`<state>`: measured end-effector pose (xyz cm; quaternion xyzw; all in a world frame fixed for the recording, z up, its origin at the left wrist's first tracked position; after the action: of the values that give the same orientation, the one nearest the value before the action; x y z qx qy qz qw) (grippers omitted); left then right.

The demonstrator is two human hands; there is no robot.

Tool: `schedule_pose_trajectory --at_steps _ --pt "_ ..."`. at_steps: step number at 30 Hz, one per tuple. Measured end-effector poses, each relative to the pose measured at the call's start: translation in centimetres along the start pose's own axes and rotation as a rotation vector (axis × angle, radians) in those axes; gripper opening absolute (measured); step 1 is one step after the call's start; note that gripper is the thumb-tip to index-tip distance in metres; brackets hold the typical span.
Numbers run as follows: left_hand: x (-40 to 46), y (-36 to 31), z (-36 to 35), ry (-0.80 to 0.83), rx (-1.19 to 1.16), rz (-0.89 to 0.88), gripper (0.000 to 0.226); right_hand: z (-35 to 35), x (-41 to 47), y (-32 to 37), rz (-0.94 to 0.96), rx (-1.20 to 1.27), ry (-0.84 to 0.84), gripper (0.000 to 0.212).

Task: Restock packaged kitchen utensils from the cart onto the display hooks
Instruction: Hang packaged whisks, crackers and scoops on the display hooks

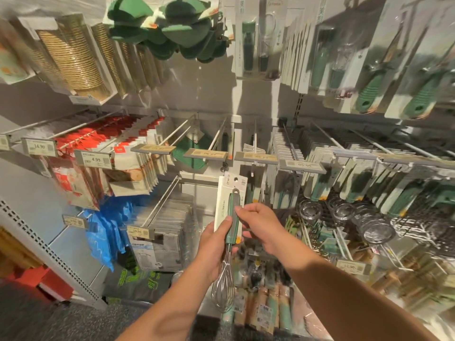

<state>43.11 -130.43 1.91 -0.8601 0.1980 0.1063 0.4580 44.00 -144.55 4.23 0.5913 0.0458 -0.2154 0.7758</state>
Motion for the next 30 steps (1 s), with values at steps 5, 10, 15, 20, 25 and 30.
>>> schedule_pose_trajectory --at_steps 5,10,15,20,25,30 --pt "-0.9 -0.2 0.2 -0.003 0.030 -0.052 0.026 -0.2 -1.6 0.1 0.034 0.027 -0.050 0.034" --pt "-1.1 -0.9 0.2 -0.014 0.077 -0.125 0.036 -0.2 -2.0 0.1 0.054 0.061 -0.119 0.041" --pt "-0.8 -0.7 0.2 0.003 0.098 -0.128 0.031 0.1 -2.9 0.8 0.102 0.124 -0.129 0.016" --pt "-0.8 -0.5 0.0 0.007 0.104 -0.115 0.030 0.2 -3.1 0.9 0.092 0.129 -0.069 0.022" --pt "0.1 -0.3 1.0 -0.083 0.089 -0.076 0.039 1.1 -3.4 1.0 0.078 0.105 -0.097 0.038" --pt "0.7 -0.8 1.1 -0.108 0.147 -0.151 0.037 2.5 -2.9 1.8 0.116 0.053 -0.128 0.029"
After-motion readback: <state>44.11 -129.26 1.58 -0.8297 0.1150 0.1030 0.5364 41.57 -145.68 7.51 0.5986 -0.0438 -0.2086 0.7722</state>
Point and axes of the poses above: each hand's wrist, its own x-axis towards the middle knuckle, its own z-axis out of the back of the hand, y = z × x, the point moved 6 cm from there along x, towards the middle knuckle, and after that the axes turned 13 degrees about -x, right-handed, at the moved point
